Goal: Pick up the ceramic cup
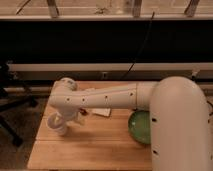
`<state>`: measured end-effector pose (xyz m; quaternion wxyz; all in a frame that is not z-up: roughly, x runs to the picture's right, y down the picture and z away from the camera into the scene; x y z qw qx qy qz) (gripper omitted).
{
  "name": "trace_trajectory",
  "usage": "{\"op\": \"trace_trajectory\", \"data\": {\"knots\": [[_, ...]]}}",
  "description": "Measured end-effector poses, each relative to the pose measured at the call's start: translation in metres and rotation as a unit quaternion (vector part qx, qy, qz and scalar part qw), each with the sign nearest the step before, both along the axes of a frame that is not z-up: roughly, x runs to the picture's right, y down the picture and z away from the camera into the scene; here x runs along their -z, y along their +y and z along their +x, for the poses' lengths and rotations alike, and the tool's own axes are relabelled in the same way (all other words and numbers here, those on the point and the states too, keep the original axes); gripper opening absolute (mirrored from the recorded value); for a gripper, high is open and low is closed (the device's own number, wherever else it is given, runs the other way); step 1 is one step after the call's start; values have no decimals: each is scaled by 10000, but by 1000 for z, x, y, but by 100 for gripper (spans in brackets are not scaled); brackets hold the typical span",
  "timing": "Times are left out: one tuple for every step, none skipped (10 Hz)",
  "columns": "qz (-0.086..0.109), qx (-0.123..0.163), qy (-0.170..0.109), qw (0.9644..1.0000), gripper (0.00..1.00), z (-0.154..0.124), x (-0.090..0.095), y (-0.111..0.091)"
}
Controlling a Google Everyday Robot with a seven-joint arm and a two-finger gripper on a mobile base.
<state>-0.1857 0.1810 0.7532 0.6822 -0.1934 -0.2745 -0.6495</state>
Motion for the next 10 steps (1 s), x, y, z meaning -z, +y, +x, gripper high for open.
{"op": "trace_trajectory", "data": {"knots": [[-9, 9, 27, 10000, 59, 1, -3, 1], [-34, 11, 50, 10000, 46, 2, -5, 3], [-61, 12, 41, 10000, 36, 2, -6, 4], [-98, 4, 2, 10000, 26, 1, -6, 6], [-121, -48, -65, 9999, 18, 2, -8, 6], [-89, -95, -76, 9999, 6, 5, -8, 3], [-65, -112, -79, 9999, 1, 4, -3, -2], [-49, -112, -13, 9999, 0, 9, 1, -7], [-53, -123, 7, 9999, 0, 13, 6, -11], [-59, -108, -48, 9999, 0, 12, 8, -10]]}}
